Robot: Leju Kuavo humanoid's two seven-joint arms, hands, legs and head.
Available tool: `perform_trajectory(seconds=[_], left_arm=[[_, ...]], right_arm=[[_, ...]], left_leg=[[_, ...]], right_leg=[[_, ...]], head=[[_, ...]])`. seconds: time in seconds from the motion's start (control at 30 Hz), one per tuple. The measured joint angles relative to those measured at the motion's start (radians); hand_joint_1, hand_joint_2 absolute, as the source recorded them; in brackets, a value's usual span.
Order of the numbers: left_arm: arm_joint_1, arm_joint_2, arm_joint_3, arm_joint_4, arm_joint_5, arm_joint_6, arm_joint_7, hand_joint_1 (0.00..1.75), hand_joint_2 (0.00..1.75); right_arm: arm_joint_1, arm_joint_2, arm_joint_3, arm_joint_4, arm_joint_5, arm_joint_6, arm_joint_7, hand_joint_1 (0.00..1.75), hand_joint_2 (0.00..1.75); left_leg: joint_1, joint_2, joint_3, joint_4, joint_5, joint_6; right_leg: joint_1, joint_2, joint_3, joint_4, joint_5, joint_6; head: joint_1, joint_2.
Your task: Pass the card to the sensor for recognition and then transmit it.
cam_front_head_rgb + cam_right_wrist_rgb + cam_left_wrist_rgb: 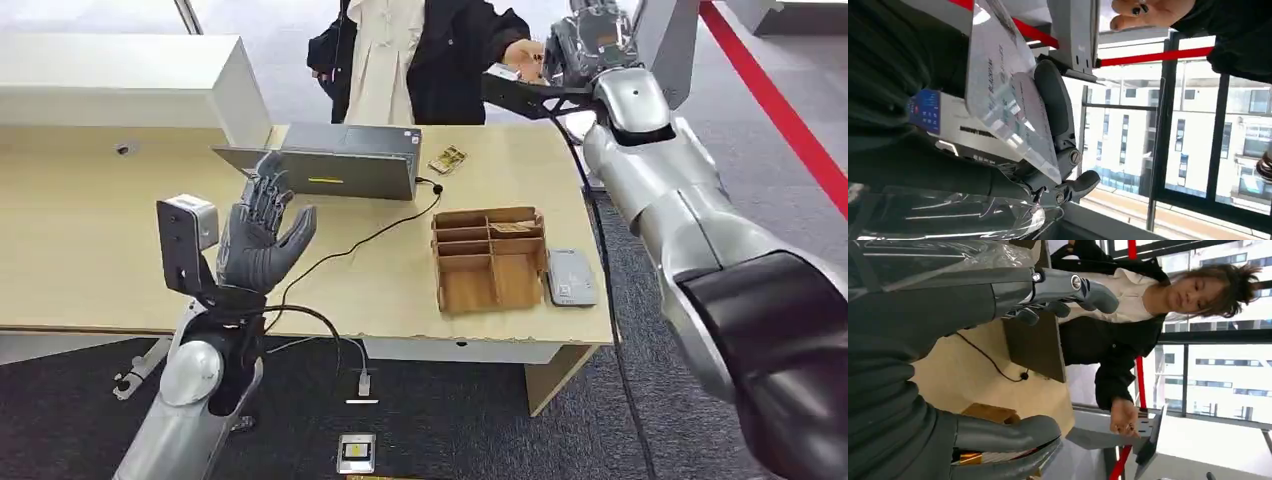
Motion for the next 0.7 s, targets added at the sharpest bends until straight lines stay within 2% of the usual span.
perform_trajectory(seconds=[0.27,0.53,0.7], left_arm=[[0.035,0.004,0.003,-0.031,-0.032,0.032,0.012,0.0,1.75],[0.073,0.004,0.021,-0.097,-0.081,0.067,0.067,0.0,1.75],[0.106,0.005,0.034,-0.143,-0.095,0.073,0.087,0.0,1.75]], right_arm=[[0.041,-0.047,-0.046,0.0,-0.105,-0.036,-0.072,1.75,1.75],[0.167,-0.083,-0.122,-0.003,-0.222,-0.076,-0.12,1.75,1.75],[0.246,-0.107,-0.165,-0.012,-0.268,-0.082,-0.123,1.75,1.75]], left_leg=[[0.0,0.0,0.0,0.0,0.0,0.0],[0.0,0.0,0.0,0.0,0.0,0.0],[0.0,0.0,0.0,0.0,0.0,0.0]], right_leg=[[0.0,0.0,0.0,0.0,0.0,0.0],[0.0,0.0,0.001,0.0,0.0,0.0],[0.0,0.0,0.001,0.0,0.0,0.0]], head=[[0.0,0.0],[0.0,0.0],[0.0,0.0]])
